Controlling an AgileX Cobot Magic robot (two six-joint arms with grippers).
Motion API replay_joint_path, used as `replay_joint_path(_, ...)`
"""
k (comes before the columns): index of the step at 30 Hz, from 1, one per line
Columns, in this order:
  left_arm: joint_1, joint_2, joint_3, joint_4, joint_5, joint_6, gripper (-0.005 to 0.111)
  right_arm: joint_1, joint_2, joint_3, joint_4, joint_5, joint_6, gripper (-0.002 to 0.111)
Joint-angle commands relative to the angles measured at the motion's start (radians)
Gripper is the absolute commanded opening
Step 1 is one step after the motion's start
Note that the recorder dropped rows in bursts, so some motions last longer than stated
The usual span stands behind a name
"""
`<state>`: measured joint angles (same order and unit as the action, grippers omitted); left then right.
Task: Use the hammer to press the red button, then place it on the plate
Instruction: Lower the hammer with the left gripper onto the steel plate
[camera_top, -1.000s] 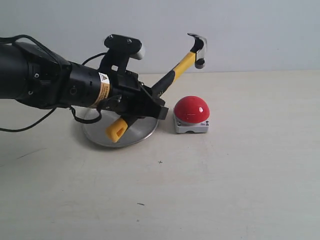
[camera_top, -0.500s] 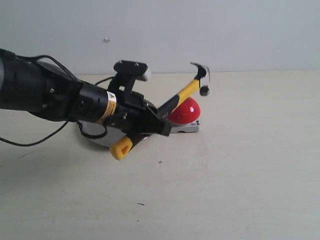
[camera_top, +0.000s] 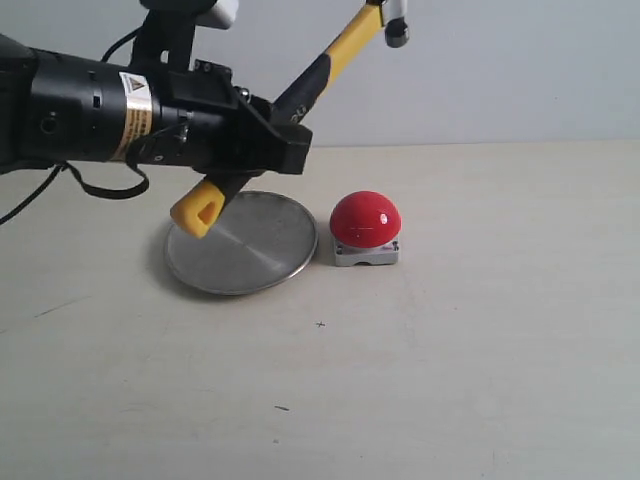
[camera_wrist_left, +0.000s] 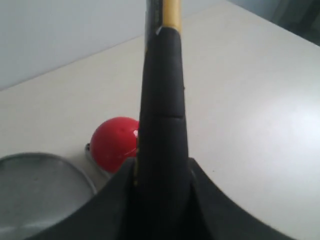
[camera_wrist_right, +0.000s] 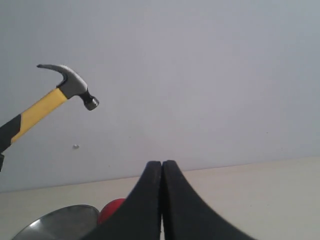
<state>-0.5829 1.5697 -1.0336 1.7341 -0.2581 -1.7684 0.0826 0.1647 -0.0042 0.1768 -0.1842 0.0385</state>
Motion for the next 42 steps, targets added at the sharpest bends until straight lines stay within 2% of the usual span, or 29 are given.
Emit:
replay_joint_path(1, 0.088, -0.004, 0.051, -0.047, 0.051, -0.004, 0.0, -0.001, -0.004, 0.004, 0.001, -0.013, 0.0, 0.0)
replay_joint_path(3, 0.152, 0.009, 0.064, -0.052, 0.021, -0.004, 0.0, -0.001, -0.004, 0.004, 0.001, -0.013, 0.0, 0.0)
replay_joint_path(9, 0.363, 0.095, 0.036, -0.082, -0.435, 0.004, 0.0, -0.001, -0.004, 0.004, 0.001, -0.013, 0.0, 0.0)
replay_joint_path(11, 0.424, 0.142, 0.017, -0.121, -0.536, 0.004, 0.0, -0.001, -0.004, 0.004, 0.001, -0.013, 0.0, 0.0)
replay_joint_path(15, 0.503, 0.256, -0.016, -0.205, -0.715, 0.004, 0.0, -0.001, -0.004, 0.004, 0.001, -0.013, 0.0, 0.0)
replay_joint_path(18, 0.515, 0.344, -0.041, -0.251, -0.815, 0.004, 0.0, -0.001, -0.004, 0.004, 0.001, -0.013, 0.0, 0.0)
replay_joint_path(20, 0.515, 0.399, -0.054, -0.268, -0.836, 0.004, 0.0, -0.001, -0.004, 0.004, 0.001, -0.013, 0.0, 0.0)
replay_joint_path(29, 0.515, 0.557, -0.063, -0.411, -0.83, -0.094, 0.0, -0.001, -0.004, 0.004, 0.001, -0.013, 0.0, 0.0)
replay_joint_path(42, 0.513, 0.59, -0.074, -0.43, -0.821, -0.183, 0.0, -0.001, -0.004, 0.004, 0.001, -0.013, 0.0, 0.0)
